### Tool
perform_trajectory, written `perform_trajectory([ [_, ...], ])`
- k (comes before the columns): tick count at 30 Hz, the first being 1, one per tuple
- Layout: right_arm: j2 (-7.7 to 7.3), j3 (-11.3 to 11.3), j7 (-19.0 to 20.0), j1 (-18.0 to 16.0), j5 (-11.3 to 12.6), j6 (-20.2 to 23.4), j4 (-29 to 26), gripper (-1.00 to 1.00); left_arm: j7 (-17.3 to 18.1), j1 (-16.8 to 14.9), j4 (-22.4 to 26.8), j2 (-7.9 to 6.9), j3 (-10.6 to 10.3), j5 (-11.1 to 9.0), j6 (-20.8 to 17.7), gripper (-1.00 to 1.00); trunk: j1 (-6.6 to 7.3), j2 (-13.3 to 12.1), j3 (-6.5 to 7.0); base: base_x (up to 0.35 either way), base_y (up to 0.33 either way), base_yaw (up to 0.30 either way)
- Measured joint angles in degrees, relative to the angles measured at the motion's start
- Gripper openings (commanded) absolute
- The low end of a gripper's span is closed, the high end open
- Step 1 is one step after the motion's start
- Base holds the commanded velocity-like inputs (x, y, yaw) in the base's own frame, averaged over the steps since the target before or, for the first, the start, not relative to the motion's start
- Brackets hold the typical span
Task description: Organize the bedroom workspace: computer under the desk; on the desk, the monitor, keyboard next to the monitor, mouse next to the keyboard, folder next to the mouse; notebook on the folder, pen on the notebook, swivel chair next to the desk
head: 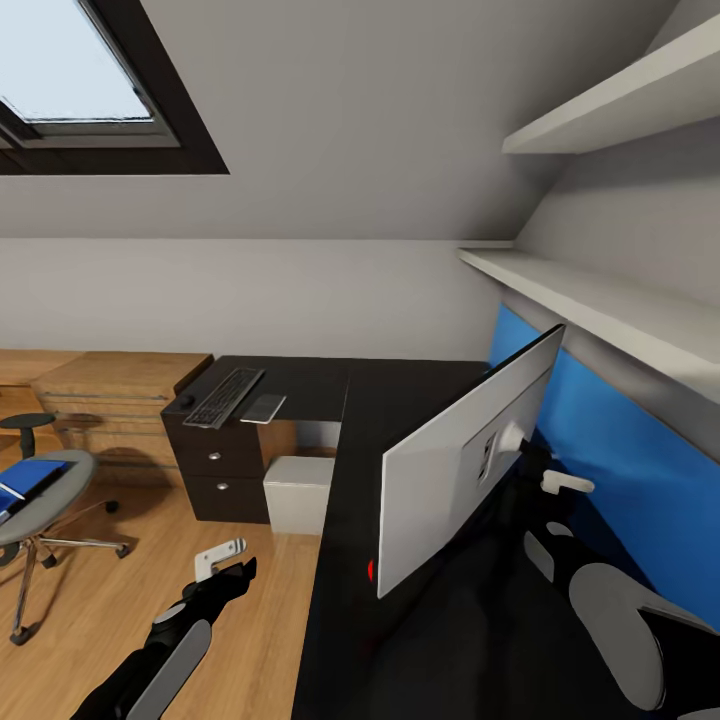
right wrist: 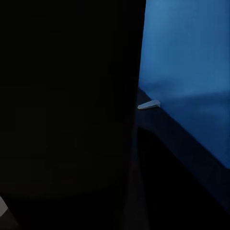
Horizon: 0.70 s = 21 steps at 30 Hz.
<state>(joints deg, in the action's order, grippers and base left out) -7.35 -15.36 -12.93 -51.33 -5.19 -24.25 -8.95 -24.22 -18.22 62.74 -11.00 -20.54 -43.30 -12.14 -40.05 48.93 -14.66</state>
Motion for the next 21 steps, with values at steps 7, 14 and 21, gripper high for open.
perform_trajectory([
  [7, -0.11, -0.2, 0.1, 0.0, -0.3, 0.1, 0.0, -1.00, 0.0, 0.0, 0.0, 0.00, 0.0, 0.0, 0.0, 1.00, 0.00, 0.0, 0.00, 0.000, 0.000, -0.107],
  [14, -0.06, -0.2, 0.0, 0.0, -0.1, 0.0, 0.0, -1.00, 0.0, 0.0, 0.0, 0.00, 0.0, 0.1, 0.0, 1.00, 0.00, 0.0, 0.00, 0.000, 0.000, -0.019],
  [21, -0.06, -0.1, 0.0, 0.0, 0.0, 0.0, 0.0, -1.00, 0.0, 0.0, 0.0, -0.07, 0.1, 0.1, 0.0, 1.00, 0.00, 0.0, 0.01, 0.000, 0.000, -0.006],
])
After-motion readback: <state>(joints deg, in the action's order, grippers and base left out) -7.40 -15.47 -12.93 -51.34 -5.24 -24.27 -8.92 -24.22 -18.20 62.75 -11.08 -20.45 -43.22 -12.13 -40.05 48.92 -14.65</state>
